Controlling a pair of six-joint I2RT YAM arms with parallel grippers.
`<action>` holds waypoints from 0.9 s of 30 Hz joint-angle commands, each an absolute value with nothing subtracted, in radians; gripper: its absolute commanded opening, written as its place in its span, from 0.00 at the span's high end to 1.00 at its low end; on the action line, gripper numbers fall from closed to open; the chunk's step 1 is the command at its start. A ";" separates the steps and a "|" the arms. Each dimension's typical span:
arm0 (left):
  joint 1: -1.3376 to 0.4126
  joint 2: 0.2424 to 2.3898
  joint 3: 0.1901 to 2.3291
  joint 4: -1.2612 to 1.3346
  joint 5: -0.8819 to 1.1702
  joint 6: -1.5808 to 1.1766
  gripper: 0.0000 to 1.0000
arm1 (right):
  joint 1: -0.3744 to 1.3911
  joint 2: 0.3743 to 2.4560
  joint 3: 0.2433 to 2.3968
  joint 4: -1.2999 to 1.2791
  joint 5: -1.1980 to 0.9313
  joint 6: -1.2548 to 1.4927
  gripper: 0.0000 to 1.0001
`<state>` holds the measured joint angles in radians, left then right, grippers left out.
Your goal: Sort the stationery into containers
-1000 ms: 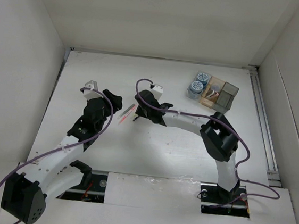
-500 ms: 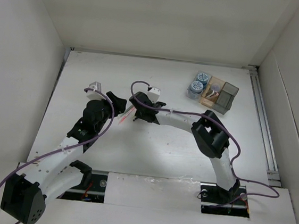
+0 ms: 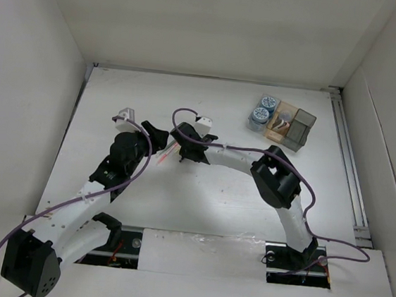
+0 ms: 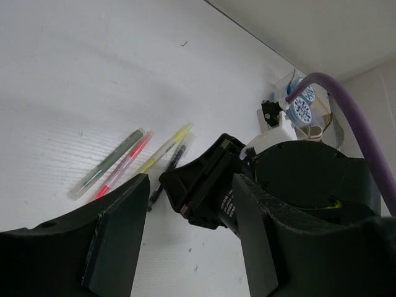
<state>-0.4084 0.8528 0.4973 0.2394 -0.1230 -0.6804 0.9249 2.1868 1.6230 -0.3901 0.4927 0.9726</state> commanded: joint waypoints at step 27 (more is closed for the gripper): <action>-0.408 0.946 0.499 0.290 -0.100 -0.667 0.47 | 0.896 1.858 1.306 -0.314 0.552 0.997 1.00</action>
<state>-0.4084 0.9371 0.4881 0.2523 -0.1059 -0.6785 0.9131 1.9514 1.3163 -0.3653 0.5301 0.9916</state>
